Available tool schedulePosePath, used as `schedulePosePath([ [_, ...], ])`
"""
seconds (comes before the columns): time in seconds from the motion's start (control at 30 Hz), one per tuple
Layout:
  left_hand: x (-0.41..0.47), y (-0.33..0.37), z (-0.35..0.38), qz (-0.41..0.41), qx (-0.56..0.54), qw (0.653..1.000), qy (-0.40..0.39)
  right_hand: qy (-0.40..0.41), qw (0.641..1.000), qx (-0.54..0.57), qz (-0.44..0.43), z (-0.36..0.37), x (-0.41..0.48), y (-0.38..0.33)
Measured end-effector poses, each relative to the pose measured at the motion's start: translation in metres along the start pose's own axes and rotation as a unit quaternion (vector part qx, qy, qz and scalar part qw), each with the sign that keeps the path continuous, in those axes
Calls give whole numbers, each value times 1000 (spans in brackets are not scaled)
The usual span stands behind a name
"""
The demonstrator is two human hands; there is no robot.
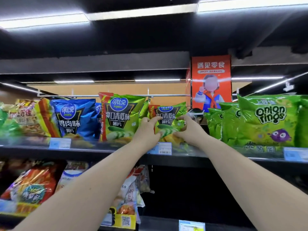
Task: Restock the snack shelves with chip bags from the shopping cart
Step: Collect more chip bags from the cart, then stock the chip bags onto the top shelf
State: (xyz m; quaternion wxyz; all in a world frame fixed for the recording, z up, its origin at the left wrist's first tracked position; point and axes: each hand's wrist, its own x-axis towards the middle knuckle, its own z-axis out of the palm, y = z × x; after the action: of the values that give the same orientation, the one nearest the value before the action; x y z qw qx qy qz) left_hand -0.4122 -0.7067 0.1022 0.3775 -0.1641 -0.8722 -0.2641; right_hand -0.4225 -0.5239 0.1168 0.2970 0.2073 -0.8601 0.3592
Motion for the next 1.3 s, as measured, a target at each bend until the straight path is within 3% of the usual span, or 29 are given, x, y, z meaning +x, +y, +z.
schedulePosePath([
  [0.23, 4, 11, 5, 93, 92, 990, 54, 38, 998, -40, -2, -3, -9, -2],
  [0.33, 8, 29, 11, 117, 150, 979, 77, 85, 985, -142, -45, -17, -19, 1],
  [0.5, 9, 84, 38, 164, 206, 957, 119, 203, 887, -395, -129, -59, -54, 18],
  [0.63, 5, 143, 73, 213, 161, 952, 151, 273, 811, -500, -133, -109, -93, 40],
  [0.83, -31, 248, 144, 282, 50, 943, 169, 246, 775, -580, -46, -203, -177, 81],
  [1.3, -187, 618, 265, 389, -117, 913, 44, 122, 631, -729, 238, -477, -451, 174],
])
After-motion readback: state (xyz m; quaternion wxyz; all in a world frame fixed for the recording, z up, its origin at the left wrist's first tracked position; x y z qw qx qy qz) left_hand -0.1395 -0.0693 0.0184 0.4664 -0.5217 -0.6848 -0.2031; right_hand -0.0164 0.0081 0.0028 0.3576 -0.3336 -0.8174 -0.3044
